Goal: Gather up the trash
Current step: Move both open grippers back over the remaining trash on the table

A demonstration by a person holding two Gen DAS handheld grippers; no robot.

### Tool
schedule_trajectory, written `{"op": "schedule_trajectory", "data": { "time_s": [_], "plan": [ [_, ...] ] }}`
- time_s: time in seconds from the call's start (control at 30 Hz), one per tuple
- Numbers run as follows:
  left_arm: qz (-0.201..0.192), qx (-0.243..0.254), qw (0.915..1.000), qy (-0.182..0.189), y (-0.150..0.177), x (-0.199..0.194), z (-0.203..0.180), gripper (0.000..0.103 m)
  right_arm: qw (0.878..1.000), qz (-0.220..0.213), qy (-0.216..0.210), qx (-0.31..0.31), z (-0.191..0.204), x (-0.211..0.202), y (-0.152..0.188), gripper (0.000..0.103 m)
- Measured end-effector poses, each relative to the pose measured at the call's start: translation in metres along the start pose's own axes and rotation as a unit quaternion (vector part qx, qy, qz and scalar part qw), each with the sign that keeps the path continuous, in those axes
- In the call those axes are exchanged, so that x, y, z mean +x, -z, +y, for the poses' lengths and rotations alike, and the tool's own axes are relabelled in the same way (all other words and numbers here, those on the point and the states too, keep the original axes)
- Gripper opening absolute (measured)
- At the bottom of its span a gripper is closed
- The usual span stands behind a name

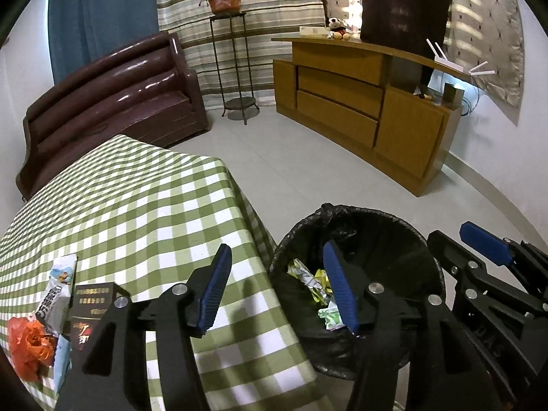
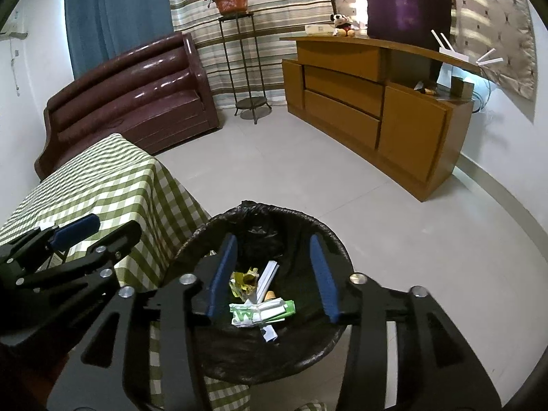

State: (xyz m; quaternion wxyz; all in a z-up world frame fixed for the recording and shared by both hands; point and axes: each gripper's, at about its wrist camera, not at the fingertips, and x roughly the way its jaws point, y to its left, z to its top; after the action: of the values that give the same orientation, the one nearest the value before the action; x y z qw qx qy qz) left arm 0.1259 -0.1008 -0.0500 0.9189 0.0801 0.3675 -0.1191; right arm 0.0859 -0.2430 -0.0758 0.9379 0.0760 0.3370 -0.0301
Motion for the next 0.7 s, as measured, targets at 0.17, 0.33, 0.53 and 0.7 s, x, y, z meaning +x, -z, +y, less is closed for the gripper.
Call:
{"op": "schedule_trajectory", "data": {
  "time_s": [0.17,0.33,0.53,0.7],
  "plan": [
    [-0.007,-0.008,0.9999,-0.005,0.004,-0.013,0.012,0.058,1.000,-0.003,-0.011,-0.003,0.012,-0.008,0.002,0.057],
    [-0.011,-0.018,0.9997,-0.015,0.010,-0.025,0.028,0.059,1.000,-0.006,-0.018,-0.012,0.027,-0.016,0.004,0.061],
    [-0.019,-0.032,0.9989,-0.029,0.016,-0.042,0.048,0.061,0.999,-0.012,-0.026,-0.016,0.045,-0.025,0.004,0.070],
    [-0.027,-0.045,0.9976,-0.046,0.022,-0.060,0.072,0.062,0.999,-0.004,-0.038,-0.034,0.066,-0.028,0.005,0.070]
  ]
}}
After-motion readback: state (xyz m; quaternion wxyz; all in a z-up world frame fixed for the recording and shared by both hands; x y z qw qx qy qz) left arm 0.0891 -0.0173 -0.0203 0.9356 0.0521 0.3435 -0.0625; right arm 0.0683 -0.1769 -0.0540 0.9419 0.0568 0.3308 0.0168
